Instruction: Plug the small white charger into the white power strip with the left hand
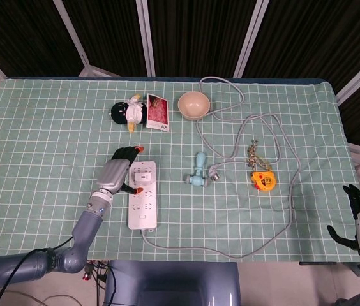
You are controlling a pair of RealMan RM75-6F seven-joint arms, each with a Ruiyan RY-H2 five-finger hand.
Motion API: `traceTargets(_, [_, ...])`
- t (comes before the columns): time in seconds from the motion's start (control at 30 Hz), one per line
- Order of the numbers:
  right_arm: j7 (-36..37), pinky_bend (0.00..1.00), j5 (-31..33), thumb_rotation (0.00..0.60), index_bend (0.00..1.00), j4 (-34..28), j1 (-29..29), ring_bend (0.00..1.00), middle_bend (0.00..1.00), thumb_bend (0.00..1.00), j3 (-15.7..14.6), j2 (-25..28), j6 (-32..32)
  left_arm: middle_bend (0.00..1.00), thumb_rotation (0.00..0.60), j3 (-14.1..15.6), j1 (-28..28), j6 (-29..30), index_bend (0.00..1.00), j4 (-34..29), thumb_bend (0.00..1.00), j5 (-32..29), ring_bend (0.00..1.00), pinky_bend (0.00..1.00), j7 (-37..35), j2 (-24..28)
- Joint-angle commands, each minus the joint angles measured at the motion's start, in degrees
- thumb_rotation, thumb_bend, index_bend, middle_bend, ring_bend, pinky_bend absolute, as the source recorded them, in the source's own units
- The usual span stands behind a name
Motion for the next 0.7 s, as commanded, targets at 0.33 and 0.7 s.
traceTargets(0.33, [0.2,0.00,-0.1,0.600,0.00,0.0,0.0,0.00,0.00,0.35,-0.1,0.1,0.0,0.65,0.600,-6.6,2.1,3.6,0.55,-9.7,0.34,9.0,0.60,0.69,-16.2,1.1])
traceTargets(0.7, [0.4,0.00,0.0,0.600,0.00,-0.2,0.0,0.00,0.00,0.35,-0.1,0.2,-0.2,1.00,0.600,-10.3,0.6,-13.4,0.88,-14.8,0.31,-3.9,1.00,1.00,-28.4,6.5])
